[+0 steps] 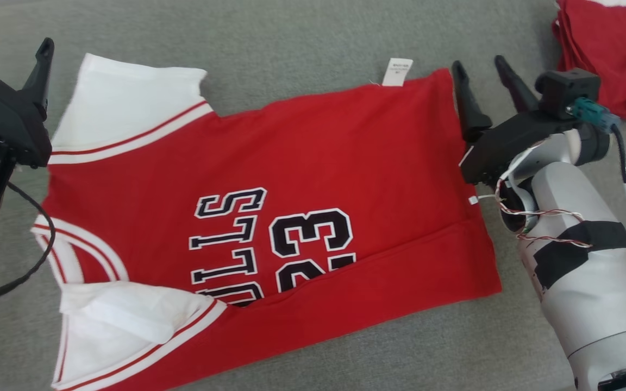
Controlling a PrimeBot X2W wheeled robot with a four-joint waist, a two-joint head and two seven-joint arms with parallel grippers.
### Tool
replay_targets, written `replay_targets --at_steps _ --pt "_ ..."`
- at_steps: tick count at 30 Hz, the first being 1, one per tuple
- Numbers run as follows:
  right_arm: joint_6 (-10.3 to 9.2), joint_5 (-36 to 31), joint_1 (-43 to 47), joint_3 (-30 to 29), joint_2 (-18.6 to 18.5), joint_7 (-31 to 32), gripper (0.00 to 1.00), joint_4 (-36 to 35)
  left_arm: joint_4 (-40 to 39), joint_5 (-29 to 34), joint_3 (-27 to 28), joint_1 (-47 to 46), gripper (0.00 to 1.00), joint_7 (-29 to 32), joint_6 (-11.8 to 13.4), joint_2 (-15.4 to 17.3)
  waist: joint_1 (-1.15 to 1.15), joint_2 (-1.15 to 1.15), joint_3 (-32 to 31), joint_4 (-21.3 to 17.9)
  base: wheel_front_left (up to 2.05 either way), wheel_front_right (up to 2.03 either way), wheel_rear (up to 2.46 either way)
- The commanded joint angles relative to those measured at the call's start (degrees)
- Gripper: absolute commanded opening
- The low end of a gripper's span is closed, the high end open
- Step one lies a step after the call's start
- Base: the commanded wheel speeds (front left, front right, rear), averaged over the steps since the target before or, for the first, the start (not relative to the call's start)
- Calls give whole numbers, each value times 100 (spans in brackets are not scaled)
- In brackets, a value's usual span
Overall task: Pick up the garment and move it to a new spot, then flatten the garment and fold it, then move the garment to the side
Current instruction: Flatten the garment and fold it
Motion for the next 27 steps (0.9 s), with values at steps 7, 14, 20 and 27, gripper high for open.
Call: replay_targets --at_steps 7,14,20,27 --pt "-16 260 -178 500 92 14 100 -63 613 -373 -522 -382 100 72 10 75 -1 -1 463 -472 0 0 0" --pt "-16 405 -329 818 86 81 100 -243 983 -573 -836 -614 100 65 10 136 -1 -1 591 -571 0 0 0" --pt "-16 542 -389 971 19 303 100 -328 1252 -696 -1126 -784 100 5 10 154 -1 -1 678 -581 0 0 0" --pt "-16 613 -446 1053 -8 418 100 -322 1437 -903 -1405 -939 100 -79 10 71 -1 -1 751 -550 0 0 0"
